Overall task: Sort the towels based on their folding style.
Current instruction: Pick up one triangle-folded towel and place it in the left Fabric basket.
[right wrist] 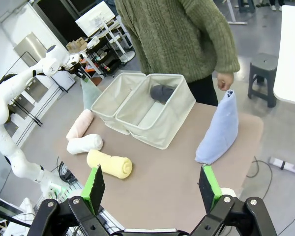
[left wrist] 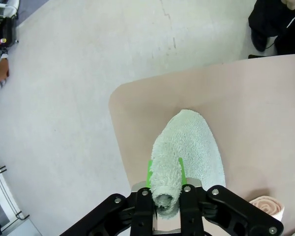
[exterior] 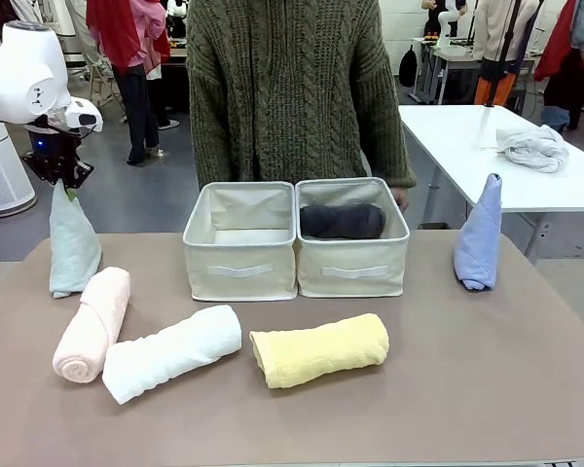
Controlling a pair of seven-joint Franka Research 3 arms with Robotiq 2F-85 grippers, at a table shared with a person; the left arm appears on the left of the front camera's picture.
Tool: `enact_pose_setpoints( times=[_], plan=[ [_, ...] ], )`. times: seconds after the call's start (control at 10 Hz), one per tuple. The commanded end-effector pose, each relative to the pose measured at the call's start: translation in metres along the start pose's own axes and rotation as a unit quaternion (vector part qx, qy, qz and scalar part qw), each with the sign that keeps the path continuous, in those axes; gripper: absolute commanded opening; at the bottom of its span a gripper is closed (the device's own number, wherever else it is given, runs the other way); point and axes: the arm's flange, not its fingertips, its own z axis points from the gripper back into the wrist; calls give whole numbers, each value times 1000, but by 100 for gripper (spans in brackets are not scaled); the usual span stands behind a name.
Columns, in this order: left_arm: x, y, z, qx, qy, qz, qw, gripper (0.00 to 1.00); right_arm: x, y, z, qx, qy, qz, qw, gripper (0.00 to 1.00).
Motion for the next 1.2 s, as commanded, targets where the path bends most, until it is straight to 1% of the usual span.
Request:
enact_pose_setpoints(
  times=[0.0, 0.1, 0.2, 0.3, 0.4, 0.5, 0.6, 0.7, 0.8, 0.9, 1.0, 1.1],
  plan=[
    [-3, 3, 12, 9, 1, 2, 1000, 0, 1, -1, 0, 7, -7, 8, 1000, 100],
    [-12, 13, 30, -13, -1, -15, 1000, 0, 1, -1, 0, 7, -7, 8, 1000, 100],
    [-30, 24, 64, -43, -24, -51, 997, 0, 1, -1, 0, 7, -7, 8, 1000, 100],
    [-56, 34, 111, -79, -55, -80, 992, 0, 1, -1, 0, 7, -7, 8, 1000, 100],
    [-84, 39, 151, -70, -67, -102, 990, 0, 1, -1, 0, 7, -7, 8, 1000, 100],
    [-103, 40, 177, -43, -59, -124, 990, 0, 1, -1, 0, 7, -7, 8, 1000, 100],
    [-114, 42, 200, -40, -63, -137, 988, 0, 1, -1, 0, 7, -7, 8, 1000, 100],
    [-128, 44, 212, -55, -66, -138, 987, 0, 1, -1, 0, 7, -7, 8, 1000, 100],
    [-140, 50, 207, -57, -77, -106, 990, 0, 1, -1, 0, 7, -7, 8, 1000, 100],
    [-122, 43, 224, -45, -66, -129, 988, 0, 1, -1, 0, 7, -7, 8, 1000, 100],
    [-122, 43, 224, -45, -66, -129, 988, 0, 1, -1, 0, 7, -7, 8, 1000, 100],
    [-138, 50, 229, -45, -65, -123, 989, 16, 1, -1, 0, 7, -7, 8, 1000, 100]
  ],
)
